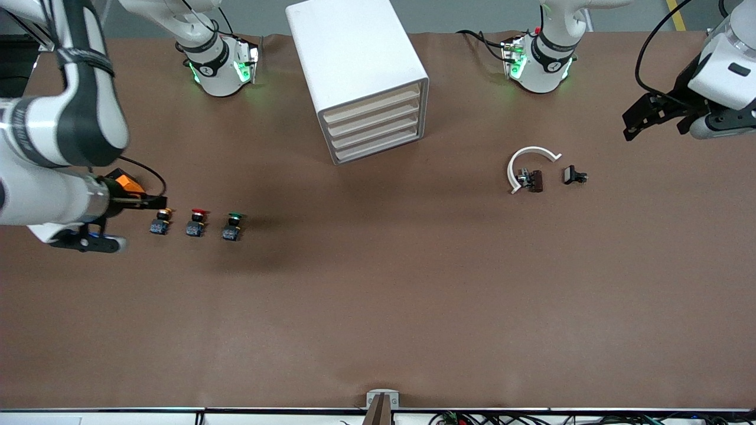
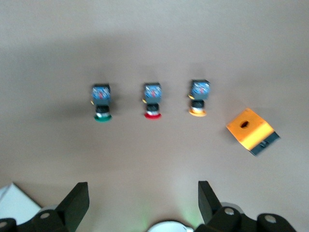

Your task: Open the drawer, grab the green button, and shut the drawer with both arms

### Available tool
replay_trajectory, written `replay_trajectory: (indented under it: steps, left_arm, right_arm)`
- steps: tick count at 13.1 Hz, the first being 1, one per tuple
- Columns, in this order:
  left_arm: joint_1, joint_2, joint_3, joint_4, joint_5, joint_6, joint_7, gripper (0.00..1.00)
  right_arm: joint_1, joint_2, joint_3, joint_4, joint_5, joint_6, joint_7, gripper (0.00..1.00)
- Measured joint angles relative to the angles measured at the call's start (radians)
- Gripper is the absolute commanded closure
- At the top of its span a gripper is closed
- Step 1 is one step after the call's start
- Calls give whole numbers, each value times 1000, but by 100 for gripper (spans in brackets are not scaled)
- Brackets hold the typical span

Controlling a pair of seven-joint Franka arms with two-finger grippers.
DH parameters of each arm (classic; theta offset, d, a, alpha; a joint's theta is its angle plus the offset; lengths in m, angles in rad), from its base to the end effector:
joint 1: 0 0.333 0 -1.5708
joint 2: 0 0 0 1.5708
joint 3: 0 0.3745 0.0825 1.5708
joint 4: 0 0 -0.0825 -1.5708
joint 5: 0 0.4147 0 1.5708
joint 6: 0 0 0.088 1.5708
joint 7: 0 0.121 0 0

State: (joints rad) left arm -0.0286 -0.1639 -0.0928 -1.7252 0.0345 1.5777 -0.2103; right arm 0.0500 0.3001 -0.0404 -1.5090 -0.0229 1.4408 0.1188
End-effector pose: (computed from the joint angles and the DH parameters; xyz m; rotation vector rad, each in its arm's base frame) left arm 0.5205 -0.0640 0.6826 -3.0919 -0.1393 -0.0366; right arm 0.6504 0.0065 0.5043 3.0276 -0.1642 -0.5598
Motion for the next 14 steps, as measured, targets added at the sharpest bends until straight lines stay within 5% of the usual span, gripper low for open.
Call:
replay_trajectory:
  steps: [4, 14]
  left_arm:
    - [2, -1, 8, 2, 0, -9, 68, 0]
    - [23, 3, 14, 9, 0, -21, 93, 0]
  right_arm:
    - [-92, -32, -2, 90, 0, -145, -111, 0]
    - [-87, -92, 21, 252, 1, -293, -109, 0]
